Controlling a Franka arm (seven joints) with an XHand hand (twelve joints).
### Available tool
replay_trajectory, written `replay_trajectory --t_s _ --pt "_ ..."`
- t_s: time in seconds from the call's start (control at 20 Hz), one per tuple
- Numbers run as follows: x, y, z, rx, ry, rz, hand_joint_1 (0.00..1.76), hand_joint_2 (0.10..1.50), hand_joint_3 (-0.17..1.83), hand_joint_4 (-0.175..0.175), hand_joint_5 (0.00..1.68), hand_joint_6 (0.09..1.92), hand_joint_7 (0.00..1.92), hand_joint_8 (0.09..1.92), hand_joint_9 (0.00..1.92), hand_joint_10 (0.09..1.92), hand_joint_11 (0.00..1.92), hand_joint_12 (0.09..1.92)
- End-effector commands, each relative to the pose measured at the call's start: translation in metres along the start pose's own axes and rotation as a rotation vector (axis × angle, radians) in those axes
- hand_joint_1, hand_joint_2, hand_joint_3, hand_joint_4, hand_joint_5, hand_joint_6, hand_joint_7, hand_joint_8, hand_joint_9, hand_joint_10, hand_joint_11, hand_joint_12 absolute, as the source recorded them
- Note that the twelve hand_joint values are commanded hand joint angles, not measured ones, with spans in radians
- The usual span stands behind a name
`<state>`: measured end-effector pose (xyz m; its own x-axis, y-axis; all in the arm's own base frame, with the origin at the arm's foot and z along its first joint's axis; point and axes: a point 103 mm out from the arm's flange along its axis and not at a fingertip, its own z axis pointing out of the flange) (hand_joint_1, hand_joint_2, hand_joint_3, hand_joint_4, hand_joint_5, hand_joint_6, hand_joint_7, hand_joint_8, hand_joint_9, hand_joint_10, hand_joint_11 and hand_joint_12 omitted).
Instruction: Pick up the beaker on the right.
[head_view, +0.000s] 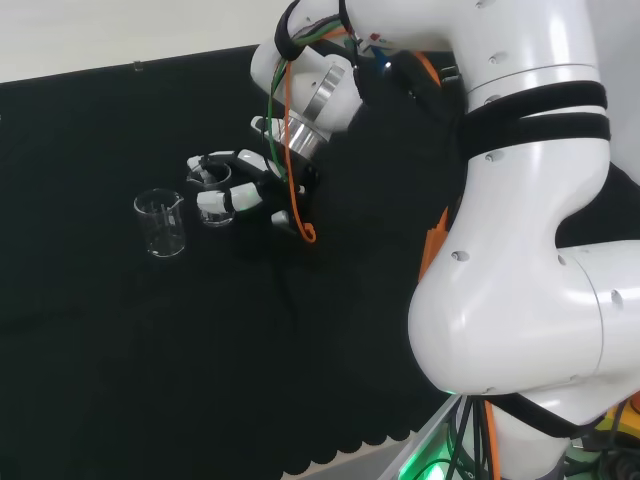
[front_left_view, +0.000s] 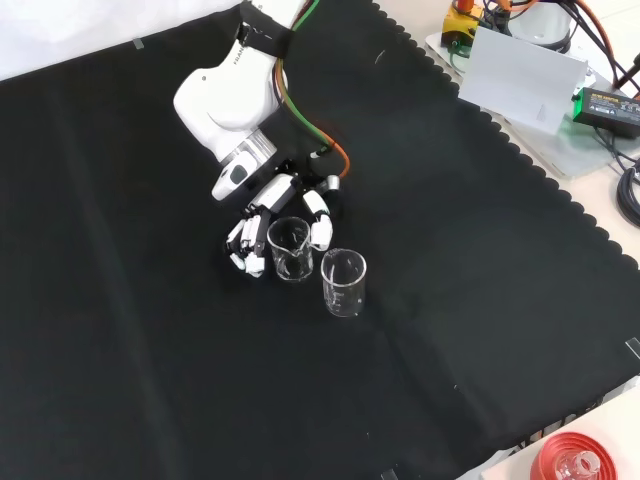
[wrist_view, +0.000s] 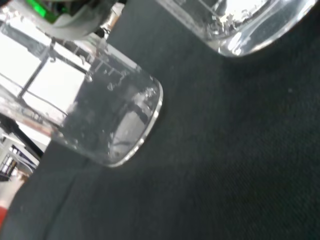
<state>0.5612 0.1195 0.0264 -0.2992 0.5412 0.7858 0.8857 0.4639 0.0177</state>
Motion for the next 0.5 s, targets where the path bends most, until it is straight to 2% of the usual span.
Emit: replay_trajectory --t_s 0.05,0.5 --pt "-0.0007 -0.0003 0.0019 -0.021 0.024 0.011 0.82 0.54 0.6 -0.071 0.51 0.1 0.4 0.67 0.49 0.67 0.0 1.27" --pt "-0.0012 0.0005 0.0047 -0.03 0.041 0.013 0.85 0.54 0.6 -0.067 0.54 0.11 0.43 0.67 0.52 0.66 0.0 1.27"
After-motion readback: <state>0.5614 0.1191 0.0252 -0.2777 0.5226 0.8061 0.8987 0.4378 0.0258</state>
